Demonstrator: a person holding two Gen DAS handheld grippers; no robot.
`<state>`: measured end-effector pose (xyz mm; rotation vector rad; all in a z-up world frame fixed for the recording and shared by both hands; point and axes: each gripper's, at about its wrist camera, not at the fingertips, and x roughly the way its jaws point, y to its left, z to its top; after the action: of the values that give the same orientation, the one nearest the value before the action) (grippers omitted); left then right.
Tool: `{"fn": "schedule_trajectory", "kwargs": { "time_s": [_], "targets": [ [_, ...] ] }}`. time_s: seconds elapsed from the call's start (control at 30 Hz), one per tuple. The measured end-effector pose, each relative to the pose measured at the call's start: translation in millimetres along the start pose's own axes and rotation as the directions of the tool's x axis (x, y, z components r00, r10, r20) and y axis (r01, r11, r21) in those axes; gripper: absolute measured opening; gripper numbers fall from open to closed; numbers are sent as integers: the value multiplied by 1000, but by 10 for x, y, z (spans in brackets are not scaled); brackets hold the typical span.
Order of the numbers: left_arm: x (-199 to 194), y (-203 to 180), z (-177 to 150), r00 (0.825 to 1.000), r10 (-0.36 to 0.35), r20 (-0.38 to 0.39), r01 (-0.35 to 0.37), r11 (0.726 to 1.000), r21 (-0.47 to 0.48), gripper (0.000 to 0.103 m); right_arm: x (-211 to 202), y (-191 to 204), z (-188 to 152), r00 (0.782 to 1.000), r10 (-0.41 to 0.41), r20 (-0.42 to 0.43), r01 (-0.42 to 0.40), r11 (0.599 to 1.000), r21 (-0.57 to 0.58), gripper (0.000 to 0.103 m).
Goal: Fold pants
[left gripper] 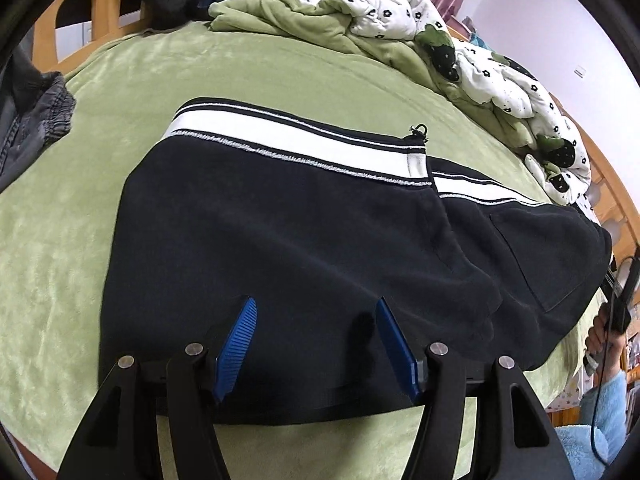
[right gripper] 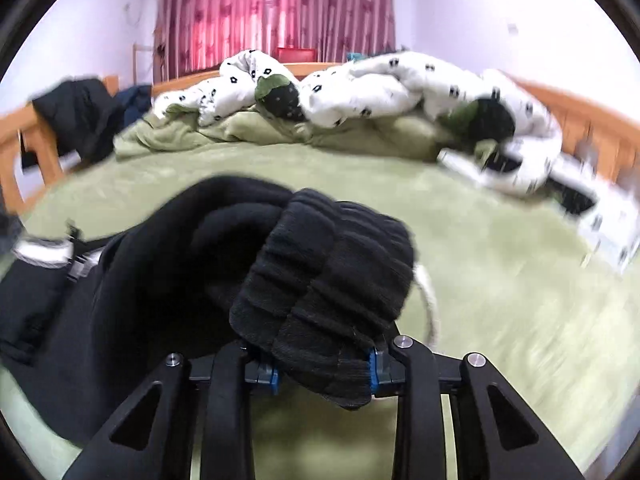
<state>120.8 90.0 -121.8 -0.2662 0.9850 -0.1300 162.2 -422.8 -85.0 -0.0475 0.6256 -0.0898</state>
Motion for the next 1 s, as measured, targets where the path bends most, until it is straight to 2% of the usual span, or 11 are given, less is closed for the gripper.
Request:
{"fn": "schedule_trajectory", "kwargs": {
  "time_s": [0.1, 0.2, 0.27, 0.4, 0.5, 0.57, 0.63, 0.7, 0.87, 0.93, 1.0],
  "targets": [
    [44, -6, -1, 1000, -9, -4, 9, 1000, -1, 60, 146, -158, 32, 999, -30, -42, 29, 999, -18, 36],
    [52, 18, 0, 1000, -8, -6, 8, 1000, 9, 60, 344, -319, -145, 985, -37, -169, 45, 998, 45, 62],
    [27, 35, -3, 1000, -17, -6, 17, 1000, 19, 60, 273, -399, -301, 983, 13, -185, 7, 994, 107, 63],
    [-9, 76, -12, 999, -51, -13, 51, 999, 18, 60, -103, -477, -543, 980, -4, -200, 35, 988, 153, 63],
    [-15, 110, -37, 996, -89, -16, 89, 996, -5, 60, -382, -598, -615, 977, 81, -195, -26, 963, 269, 63],
    [-20, 121, -50, 994, -111, -15, 111, 994, -19, 60, -484, -674, -602, 965, 196, -176, -113, 912, 393, 63],
    [-29, 126, -67, 991, -133, -17, 133, 991, -30, 60, -521, -667, -561, 939, 308, -153, -199, 848, 491, 63],
    [-54, 147, -86, 988, -154, -16, 153, 987, -42, 60, -530, -580, -465, 926, 360, -115, -243, 801, 547, 65],
    [-104, 259, -112, 981, -194, -5, 193, 977, -88, 60, -168, -251, -327, 889, 433, -147, -259, 742, 618, 70],
    [-113, 282, -113, 980, -199, -4, 198, 976, -89, 60, 38, -186, -356, 885, 436, -165, -227, 712, 665, 70],
    [-124, 282, -113, 982, -186, -2, 186, 980, -65, 60, 234, -185, -374, 884, 448, -136, -213, 643, 735, 70]
  ]
}}
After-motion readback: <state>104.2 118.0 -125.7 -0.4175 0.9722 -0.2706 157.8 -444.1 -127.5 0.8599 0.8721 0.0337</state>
